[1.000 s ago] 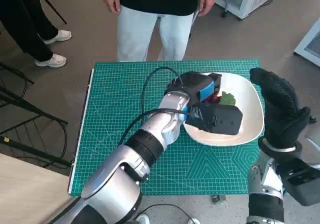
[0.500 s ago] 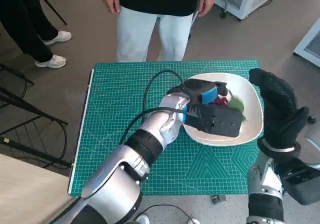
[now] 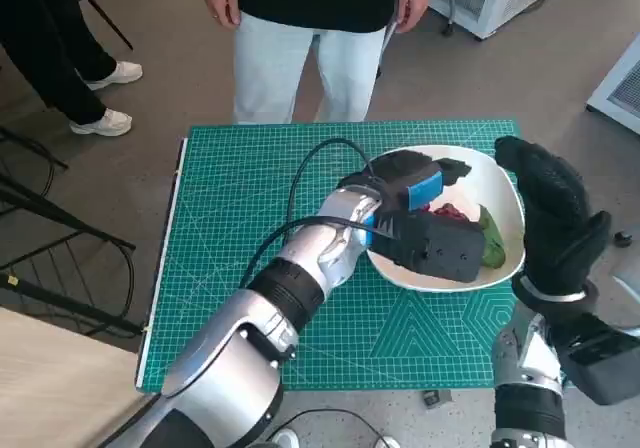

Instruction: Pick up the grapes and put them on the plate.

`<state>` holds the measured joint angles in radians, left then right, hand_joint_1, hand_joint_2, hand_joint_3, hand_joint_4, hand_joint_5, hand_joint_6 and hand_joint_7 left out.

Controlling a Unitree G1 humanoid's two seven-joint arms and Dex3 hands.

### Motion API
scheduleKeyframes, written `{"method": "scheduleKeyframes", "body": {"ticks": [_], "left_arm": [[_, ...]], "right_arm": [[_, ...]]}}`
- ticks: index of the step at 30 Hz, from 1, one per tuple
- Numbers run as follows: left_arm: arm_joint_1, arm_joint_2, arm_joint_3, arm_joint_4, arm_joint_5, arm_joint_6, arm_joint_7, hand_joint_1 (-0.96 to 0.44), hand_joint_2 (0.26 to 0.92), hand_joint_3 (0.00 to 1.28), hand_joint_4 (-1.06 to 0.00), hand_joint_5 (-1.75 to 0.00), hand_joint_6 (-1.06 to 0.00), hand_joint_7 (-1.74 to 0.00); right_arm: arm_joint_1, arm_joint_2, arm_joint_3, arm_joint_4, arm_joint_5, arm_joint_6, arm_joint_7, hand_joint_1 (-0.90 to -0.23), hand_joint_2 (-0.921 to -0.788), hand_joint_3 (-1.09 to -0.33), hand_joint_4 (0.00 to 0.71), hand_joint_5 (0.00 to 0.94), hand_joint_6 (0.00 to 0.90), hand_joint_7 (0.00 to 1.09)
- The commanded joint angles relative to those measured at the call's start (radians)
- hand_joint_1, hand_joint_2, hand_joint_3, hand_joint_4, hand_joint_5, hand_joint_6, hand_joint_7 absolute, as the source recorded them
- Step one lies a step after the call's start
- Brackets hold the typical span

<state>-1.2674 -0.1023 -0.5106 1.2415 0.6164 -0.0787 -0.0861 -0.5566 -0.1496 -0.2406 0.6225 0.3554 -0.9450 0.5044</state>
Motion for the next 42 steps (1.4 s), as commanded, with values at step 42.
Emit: {"method": "scheduleKeyframes", "body": {"ticks": [42], "left_arm": [[0.742,0.282,0.537,-0.537,-0.665,-0.672,-0.053,-0.63,0.921,0.75,-0.21,0.00,-0.27,-0.02]], "right_arm": [[-0.109,0.076,0.072,0.189,-0.053,-0.023,0.024,-0.554,-0.921,-0.707,0.173,0.006,-0.001,0.32]]}}
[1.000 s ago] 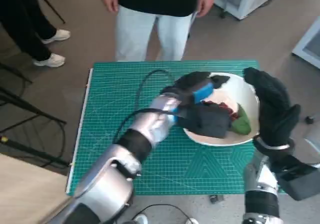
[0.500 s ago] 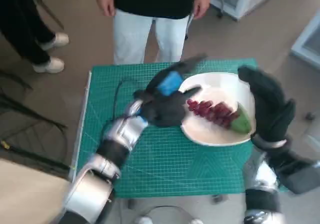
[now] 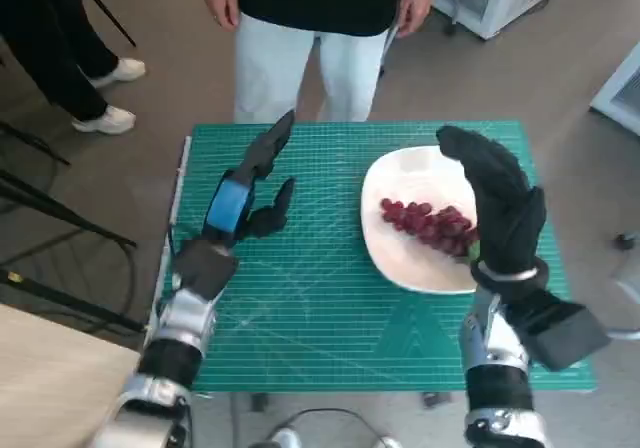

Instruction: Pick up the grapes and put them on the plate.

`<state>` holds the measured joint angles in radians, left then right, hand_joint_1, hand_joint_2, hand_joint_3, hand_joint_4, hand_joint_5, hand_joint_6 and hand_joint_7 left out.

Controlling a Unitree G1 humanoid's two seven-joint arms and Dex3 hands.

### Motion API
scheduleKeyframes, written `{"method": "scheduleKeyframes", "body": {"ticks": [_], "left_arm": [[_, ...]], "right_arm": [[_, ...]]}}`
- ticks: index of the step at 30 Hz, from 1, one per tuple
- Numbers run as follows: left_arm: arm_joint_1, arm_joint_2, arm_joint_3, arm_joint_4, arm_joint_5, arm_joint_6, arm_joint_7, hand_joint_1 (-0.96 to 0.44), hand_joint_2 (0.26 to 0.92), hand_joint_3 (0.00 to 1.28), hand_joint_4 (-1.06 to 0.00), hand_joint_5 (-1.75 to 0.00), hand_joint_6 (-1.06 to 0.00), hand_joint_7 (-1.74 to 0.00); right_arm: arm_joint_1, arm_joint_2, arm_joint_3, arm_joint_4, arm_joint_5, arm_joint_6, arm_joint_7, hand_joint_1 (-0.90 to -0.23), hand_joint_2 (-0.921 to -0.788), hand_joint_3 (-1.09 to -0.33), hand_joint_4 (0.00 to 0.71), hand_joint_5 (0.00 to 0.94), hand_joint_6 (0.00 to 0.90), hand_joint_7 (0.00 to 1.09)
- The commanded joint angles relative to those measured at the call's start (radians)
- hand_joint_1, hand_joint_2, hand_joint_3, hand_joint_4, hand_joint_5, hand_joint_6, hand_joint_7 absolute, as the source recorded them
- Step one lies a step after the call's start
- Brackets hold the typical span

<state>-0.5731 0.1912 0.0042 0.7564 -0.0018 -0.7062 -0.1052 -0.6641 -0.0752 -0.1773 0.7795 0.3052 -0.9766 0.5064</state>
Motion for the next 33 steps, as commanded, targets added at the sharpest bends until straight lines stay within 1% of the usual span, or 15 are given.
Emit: {"method": "scheduleKeyframes", "body": {"ticks": [1,8,12,17,26,33], "left_arm": [[0.056,-0.013,0.026,-0.062,-0.052,-0.047,-0.038,-0.62,0.921,0.74,-0.21,0.00,-0.27,-0.02],[0.127,-0.016,0.047,-0.132,-0.069,-0.078,-0.050,-0.61,0.921,0.71,-0.21,-0.01,-0.27,-0.02],[0.144,-0.017,0.056,-0.151,-0.078,-0.080,-0.059,-0.61,0.921,0.70,-0.21,-0.01,-0.27,-0.02],[0.198,-0.018,0.075,-0.213,-0.119,-0.088,-0.078,-0.62,0.921,0.66,-0.21,0.00,-0.27,-0.02],[0.231,-0.038,0.084,-0.276,-0.143,-0.074,-0.089,-0.63,0.921,0.62,-0.21,0.00,-0.28,-0.02],[0.236,-0.051,0.089,-0.283,-0.142,-0.064,-0.091,-0.63,0.921,0.60,-0.21,0.00,-0.28,-0.02]], "right_arm": [[-0.003,0.002,0.010,0.036,0.000,0.008,0.027,-0.559,-0.921,-0.701,0.174,0.006,-0.001,0.32],[-0.017,0.004,0.015,0.069,0.015,0.008,0.069,-0.586,-0.921,-0.661,0.187,0.011,-0.001,0.33],[-0.023,0.003,0.013,0.083,0.017,0.000,0.083,-0.590,-0.921,-0.654,0.192,0.012,0.000,0.34],[-0.037,-0.002,0.009,0.126,0.022,-0.022,0.120,-0.590,-0.921,-0.648,0.209,0.019,0.005,0.35],[-0.050,-0.001,-0.004,0.157,0.028,-0.036,0.149,-0.587,-0.921,-0.648,0.218,0.019,0.010,0.35],[-0.054,-0.002,-0.008,0.167,0.031,-0.038,0.158,-0.584,-0.921,-0.645,0.216,0.015,0.016,0.35]]}}
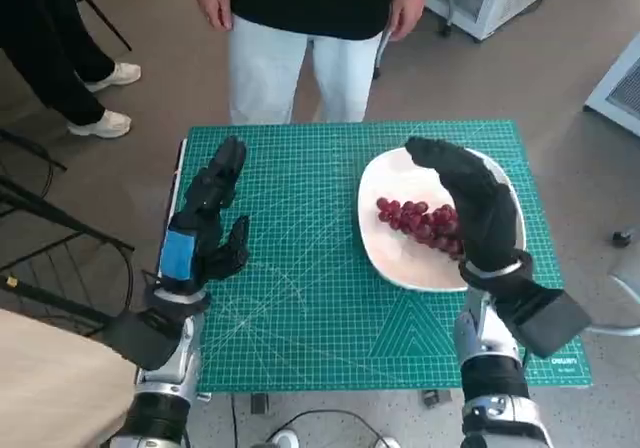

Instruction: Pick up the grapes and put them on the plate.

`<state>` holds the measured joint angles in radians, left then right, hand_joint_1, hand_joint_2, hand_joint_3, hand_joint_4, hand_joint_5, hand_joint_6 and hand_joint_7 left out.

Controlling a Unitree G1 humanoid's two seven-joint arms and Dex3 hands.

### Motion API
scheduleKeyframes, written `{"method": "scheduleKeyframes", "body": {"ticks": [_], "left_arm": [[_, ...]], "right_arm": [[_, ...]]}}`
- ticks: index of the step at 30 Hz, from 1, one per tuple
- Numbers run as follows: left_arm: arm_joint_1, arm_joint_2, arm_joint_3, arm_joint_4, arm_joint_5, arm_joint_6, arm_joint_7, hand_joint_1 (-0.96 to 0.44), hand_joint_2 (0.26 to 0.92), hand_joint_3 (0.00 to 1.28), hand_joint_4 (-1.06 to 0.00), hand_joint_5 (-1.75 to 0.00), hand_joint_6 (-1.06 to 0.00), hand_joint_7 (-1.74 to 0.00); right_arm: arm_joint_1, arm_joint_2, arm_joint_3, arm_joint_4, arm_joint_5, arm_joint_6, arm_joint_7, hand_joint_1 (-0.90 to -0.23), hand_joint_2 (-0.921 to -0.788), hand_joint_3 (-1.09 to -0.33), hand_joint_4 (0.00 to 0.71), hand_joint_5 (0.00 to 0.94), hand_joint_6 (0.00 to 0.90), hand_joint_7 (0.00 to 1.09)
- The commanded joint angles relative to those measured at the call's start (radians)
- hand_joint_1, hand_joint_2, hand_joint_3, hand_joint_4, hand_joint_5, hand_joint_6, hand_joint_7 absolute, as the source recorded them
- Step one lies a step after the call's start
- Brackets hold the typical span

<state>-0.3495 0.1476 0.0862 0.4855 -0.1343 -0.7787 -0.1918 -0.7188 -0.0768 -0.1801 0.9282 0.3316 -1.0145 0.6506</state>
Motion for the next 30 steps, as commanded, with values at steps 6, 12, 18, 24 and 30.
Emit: {"method": "scheduleKeyframes", "body": {"ticks": [6,12,18,24,30], "left_arm": [[0.013,-0.012,0.004,-0.005,-0.002,0.012,-0.007,-0.63,0.921,0.59,-0.21,0.00,-0.28,-0.02],[0.013,-0.013,0.004,-0.001,0.002,0.013,-0.011,-0.63,0.921,0.59,-0.21,0.00,-0.28,-0.02],[0.012,-0.011,0.003,0.000,0.025,0.013,-0.005,-0.63,0.921,0.59,-0.21,0.00,-0.28,-0.02],[0.011,-0.010,0.005,0.001,0.033,0.013,-0.004,-0.63,0.921,0.60,-0.21,0.00,-0.28,-0.02],[0.012,-0.007,0.005,-0.001,0.036,0.012,-0.005,-0.63,0.921,0.59,-0.21,0.00,-0.28,-0.02]], "right_arm": [[0.001,-0.003,-0.009,0.015,0.007,0.001,0.019,-0.583,-0.921,-0.644,0.216,0.013,0.020,0.35],[0.000,-0.003,-0.014,0.015,0.007,0.002,0.025,-0.583,-0.921,-0.642,0.218,0.012,0.023,0.35],[0.000,-0.006,-0.015,0.016,0.003,0.000,0.025,-0.585,-0.921,-0.641,0.218,0.010,0.025,0.35],[0.000,-0.007,-0.016,0.016,0.003,0.001,0.026,-0.589,-0.921,-0.640,0.218,0.009,0.026,0.35],[-0.003,-0.009,-0.018,0.021,0.006,0.005,0.031,-0.593,-0.921,-0.640,0.218,0.007,0.026,0.35]]}}
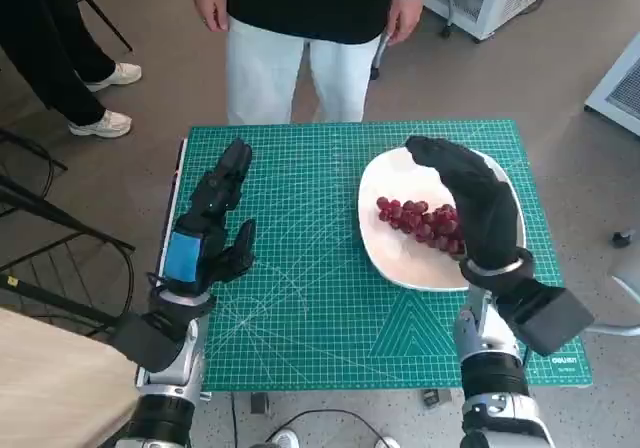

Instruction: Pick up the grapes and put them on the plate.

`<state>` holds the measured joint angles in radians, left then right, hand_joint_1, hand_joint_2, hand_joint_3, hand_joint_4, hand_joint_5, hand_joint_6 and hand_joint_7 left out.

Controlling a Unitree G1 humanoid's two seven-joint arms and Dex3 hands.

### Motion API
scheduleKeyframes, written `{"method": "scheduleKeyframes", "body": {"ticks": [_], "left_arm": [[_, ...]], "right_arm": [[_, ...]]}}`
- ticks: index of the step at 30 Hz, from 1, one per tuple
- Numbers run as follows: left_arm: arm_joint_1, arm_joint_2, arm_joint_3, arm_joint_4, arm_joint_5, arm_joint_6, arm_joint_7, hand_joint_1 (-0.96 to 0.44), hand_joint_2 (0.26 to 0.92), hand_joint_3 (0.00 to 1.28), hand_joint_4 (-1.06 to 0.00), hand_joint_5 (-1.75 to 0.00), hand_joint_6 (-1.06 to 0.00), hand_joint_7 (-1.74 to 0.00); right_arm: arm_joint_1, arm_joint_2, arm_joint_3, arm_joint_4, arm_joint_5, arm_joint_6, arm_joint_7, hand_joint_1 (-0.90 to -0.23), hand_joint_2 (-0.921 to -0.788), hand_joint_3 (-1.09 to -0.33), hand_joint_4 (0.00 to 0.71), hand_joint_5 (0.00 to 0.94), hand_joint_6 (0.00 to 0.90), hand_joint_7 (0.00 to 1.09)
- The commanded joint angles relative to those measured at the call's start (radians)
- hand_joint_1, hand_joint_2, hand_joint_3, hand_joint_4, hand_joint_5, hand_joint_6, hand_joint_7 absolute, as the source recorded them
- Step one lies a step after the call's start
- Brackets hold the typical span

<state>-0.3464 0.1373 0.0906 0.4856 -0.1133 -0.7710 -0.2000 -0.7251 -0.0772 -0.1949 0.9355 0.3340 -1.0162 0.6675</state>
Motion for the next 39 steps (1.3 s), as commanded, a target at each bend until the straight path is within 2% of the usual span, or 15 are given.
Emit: {"method": "scheduleKeyframes", "body": {"ticks": [1,20,39], "left_arm": [[0.008,0.004,0.001,-0.001,0.015,0.005,0.002,-0.63,0.921,0.59,-0.21,0.00,-0.28,-0.02],[0.004,0.004,-0.003,-0.003,0.030,0.017,0.004,-0.63,0.921,0.59,-0.21,0.00,-0.28,-0.02],[-0.013,0.004,-0.009,0.000,0.043,0.028,0.001,-0.63,0.921,0.60,-0.21,0.00,-0.28,-0.02]], "right_arm": [[0.003,-0.009,-0.003,0.014,0.004,0.007,0.016,-0.594,-0.921,-0.640,0.217,0.007,0.026,0.35],[-0.004,-0.013,-0.006,0.016,0.006,0.008,0.018,-0.591,-0.921,-0.641,0.216,0.004,0.025,0.34],[-0.003,-0.022,-0.006,0.016,-0.006,-0.006,0.005,-0.581,-0.921,-0.645,0.218,0.003,0.023,0.35]]}}
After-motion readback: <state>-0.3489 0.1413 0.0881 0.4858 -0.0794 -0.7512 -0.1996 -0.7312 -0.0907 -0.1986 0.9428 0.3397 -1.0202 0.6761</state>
